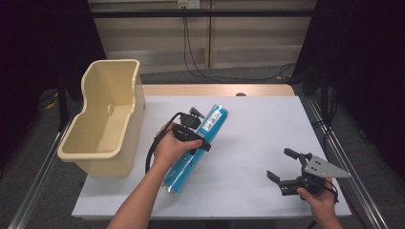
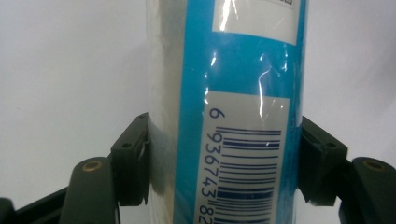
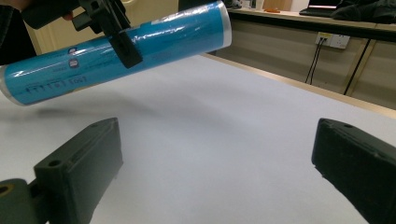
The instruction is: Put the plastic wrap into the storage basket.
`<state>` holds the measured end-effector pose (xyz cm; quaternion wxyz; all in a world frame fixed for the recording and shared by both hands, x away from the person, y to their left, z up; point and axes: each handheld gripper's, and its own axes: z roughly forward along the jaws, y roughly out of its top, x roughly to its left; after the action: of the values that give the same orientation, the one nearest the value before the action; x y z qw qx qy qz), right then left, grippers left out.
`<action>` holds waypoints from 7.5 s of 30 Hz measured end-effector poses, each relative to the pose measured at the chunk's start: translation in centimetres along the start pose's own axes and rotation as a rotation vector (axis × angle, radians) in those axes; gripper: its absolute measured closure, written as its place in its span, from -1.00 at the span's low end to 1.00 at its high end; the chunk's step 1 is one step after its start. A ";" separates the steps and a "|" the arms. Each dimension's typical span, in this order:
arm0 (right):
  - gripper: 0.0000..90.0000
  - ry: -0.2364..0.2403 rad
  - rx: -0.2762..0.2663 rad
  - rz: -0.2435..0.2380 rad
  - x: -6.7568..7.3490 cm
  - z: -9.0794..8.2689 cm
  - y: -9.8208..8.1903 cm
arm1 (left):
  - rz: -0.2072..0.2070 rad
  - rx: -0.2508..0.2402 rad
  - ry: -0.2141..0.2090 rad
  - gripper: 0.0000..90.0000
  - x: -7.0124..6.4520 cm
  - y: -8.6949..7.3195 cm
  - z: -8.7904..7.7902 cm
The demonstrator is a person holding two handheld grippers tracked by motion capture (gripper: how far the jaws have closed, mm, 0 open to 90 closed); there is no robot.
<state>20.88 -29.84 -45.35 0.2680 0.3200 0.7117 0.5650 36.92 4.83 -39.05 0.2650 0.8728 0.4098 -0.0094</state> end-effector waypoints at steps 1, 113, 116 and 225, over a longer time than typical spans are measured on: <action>-0.97 0.000 0.000 0.000 0.0 0.0 0.0 | 0.001 -0.014 0.004 -0.28 0.1 0.0 -0.2; -0.97 0.008 -0.001 0.000 0.1 0.4 0.0 | -0.439 0.015 0.229 -0.28 13.0 -4.5 -20.7; -0.97 0.008 -0.002 0.002 0.2 0.4 0.0 | -0.438 0.016 0.248 -0.28 13.2 -4.4 -20.6; -0.97 0.014 -0.003 -0.001 0.2 -0.2 -0.1 | 0.082 -0.493 0.165 -0.78 -0.7 -9.3 -0.6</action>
<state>20.58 -29.80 -45.39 0.2638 0.3151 0.7129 0.5683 29.63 9.50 -42.66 0.4354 0.7957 0.3840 0.1725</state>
